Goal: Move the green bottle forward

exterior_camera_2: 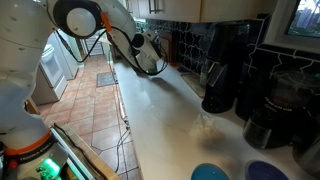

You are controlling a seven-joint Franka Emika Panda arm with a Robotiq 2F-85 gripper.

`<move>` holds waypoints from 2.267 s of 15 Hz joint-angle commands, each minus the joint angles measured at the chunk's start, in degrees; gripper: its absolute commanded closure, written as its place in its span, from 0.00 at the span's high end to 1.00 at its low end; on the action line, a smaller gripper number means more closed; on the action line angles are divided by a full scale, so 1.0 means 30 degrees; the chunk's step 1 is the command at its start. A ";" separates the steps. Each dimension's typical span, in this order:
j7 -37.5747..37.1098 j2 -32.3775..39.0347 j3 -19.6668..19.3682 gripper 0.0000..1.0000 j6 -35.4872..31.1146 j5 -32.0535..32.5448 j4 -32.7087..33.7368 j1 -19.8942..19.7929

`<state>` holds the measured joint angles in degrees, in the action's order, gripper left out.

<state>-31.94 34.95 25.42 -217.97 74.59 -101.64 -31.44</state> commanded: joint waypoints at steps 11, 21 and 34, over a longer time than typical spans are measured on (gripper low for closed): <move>-0.1686 0.0415 0.0204 0.11 0.1355 0.1826 0.0849 0.0456; -0.6506 0.1006 -0.0351 0.11 0.1883 0.6705 0.3715 0.1641; -1.2859 -0.0169 -0.2358 1.00 -0.0158 1.1364 0.5090 0.2570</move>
<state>-61.57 37.72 21.86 -215.56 102.57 -84.96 -25.49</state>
